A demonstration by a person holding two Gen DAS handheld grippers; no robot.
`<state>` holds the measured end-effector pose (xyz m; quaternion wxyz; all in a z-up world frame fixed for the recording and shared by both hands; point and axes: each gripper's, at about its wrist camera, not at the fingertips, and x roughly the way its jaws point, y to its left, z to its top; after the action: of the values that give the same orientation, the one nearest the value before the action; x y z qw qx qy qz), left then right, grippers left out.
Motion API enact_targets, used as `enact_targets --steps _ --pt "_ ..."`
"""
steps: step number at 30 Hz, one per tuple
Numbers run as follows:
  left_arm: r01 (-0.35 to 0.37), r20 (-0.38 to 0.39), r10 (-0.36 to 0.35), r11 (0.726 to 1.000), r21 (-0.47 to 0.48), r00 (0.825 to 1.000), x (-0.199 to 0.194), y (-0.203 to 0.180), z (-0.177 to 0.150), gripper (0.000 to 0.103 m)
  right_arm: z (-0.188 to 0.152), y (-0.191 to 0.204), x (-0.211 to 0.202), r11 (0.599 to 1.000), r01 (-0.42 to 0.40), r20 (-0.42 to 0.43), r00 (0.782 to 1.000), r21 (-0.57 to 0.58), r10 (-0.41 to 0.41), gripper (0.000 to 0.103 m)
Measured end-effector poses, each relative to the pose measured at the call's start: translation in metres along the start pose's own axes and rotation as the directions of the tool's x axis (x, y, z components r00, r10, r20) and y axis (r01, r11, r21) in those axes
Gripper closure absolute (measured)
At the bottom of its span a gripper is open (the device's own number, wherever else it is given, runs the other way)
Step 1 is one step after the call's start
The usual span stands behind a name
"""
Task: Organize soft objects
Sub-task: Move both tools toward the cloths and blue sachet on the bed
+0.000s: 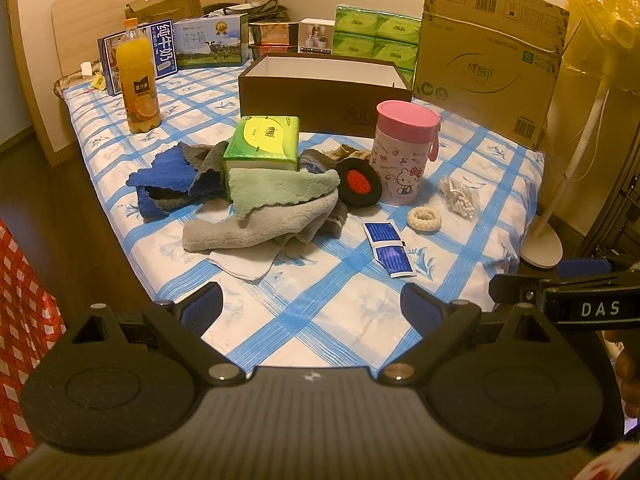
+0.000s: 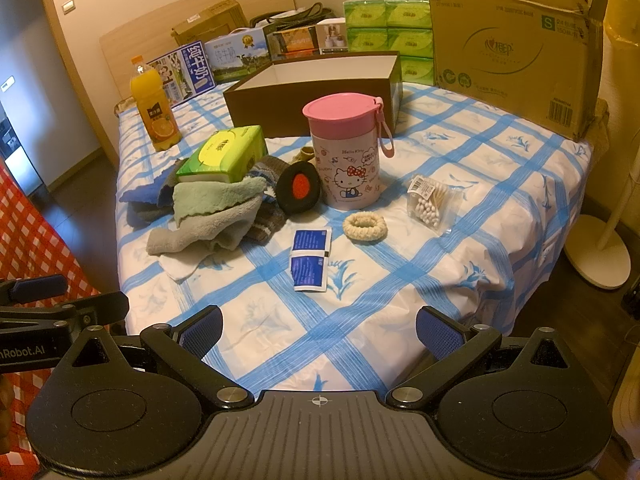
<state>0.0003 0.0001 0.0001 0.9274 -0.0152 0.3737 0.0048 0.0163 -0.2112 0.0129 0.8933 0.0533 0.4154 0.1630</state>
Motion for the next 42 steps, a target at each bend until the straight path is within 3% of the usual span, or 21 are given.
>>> enact_targets --steps 42 --pt "-0.004 -0.006 0.004 1.000 -0.003 1.000 0.0090 0.0008 -0.0062 0.008 0.0027 -0.0004 0.0019 1.000 0.000 -0.002 1.000 -0.001 0.000 0.001"
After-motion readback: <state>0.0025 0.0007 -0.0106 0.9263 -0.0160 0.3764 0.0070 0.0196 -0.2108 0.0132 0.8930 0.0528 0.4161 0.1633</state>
